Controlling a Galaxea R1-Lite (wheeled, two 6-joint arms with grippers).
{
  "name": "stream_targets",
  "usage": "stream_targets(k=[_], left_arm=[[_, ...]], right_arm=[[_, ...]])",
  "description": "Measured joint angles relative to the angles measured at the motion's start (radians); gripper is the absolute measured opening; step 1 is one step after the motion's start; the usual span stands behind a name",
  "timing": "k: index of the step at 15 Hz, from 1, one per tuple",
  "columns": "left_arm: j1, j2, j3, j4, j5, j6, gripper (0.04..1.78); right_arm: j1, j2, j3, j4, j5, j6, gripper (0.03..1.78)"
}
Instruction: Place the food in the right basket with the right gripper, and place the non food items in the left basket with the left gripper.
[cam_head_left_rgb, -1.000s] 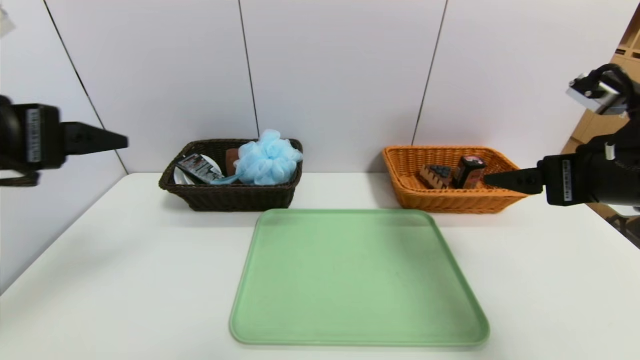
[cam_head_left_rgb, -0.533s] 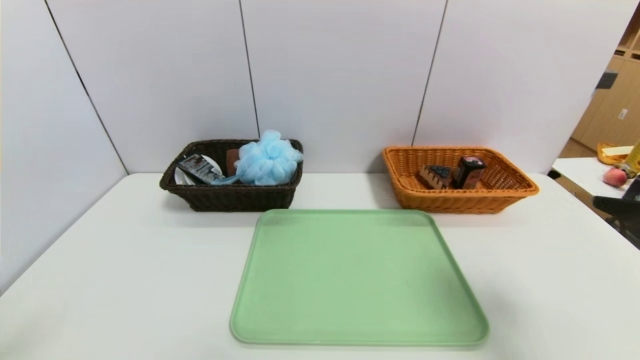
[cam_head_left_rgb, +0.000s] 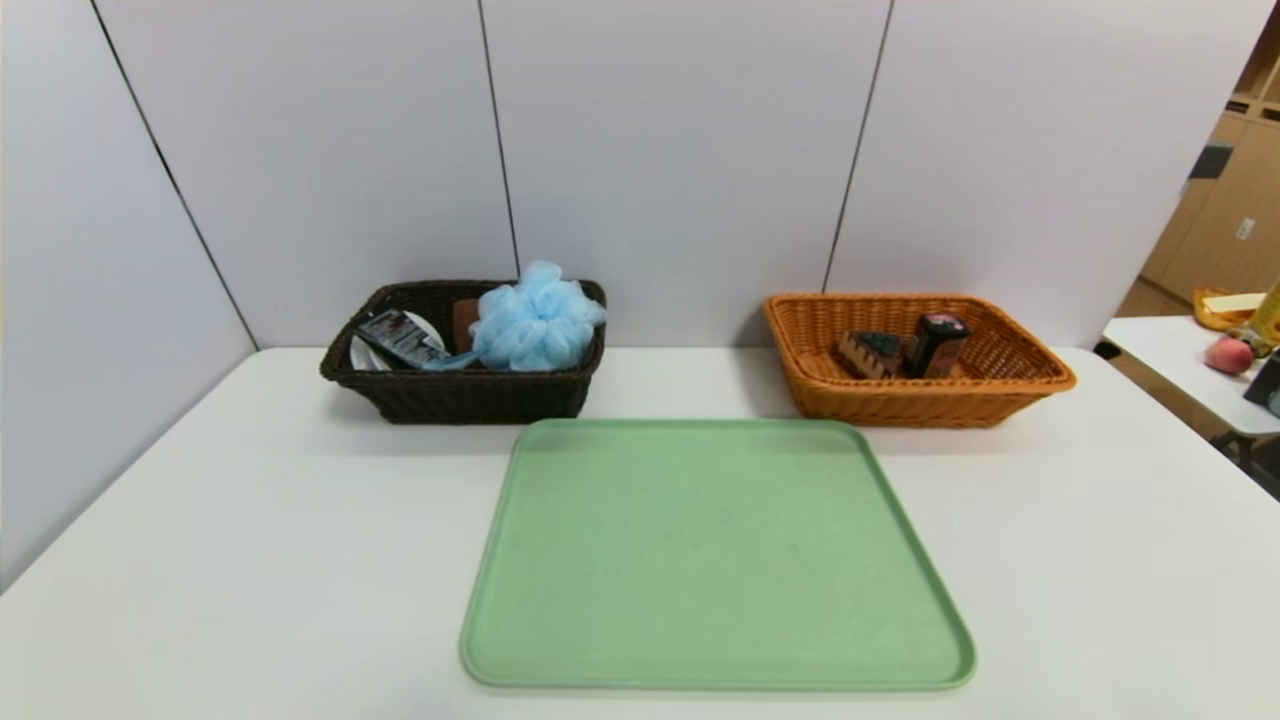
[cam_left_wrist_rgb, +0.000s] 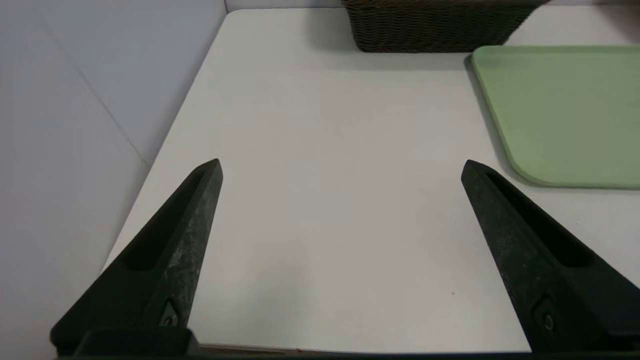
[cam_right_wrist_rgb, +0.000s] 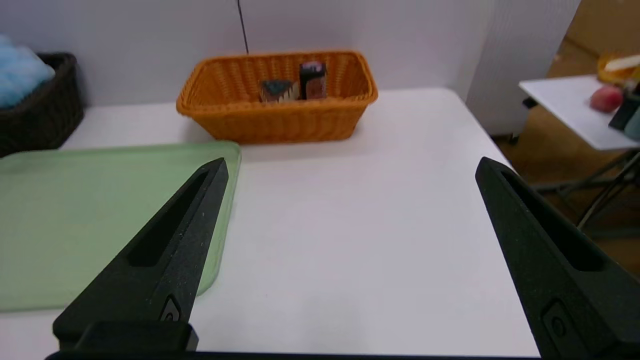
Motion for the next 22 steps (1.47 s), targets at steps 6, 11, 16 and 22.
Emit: stream_targets(k=[6, 11, 16, 22], left_arm=[[0.008, -0.161, 0.099, -0.033, -0.045, 0.151, 1.69], [0.008, -0.174, 0.167, -0.094, -0.040, 0.158, 1.69], [0.008, -0.174, 0.379, -0.374, -0.013, 0.152, 1.69], [0.008, -0.174, 0.697, -0.715, -0.085, 0.089, 1.69]], right_arm=[[0.028, -0.062, -0.007, -0.057, 0.216, -0.014, 1.71], [0.050, -0.141, 0.044, -0.033, 0.187, -0.081, 1.71], [0.062, -0.315, 0.287, -0.205, 0.032, -0.219, 1.71], [0.065, -0.348, 0.492, -0.425, 0.003, -0.168, 1.71]])
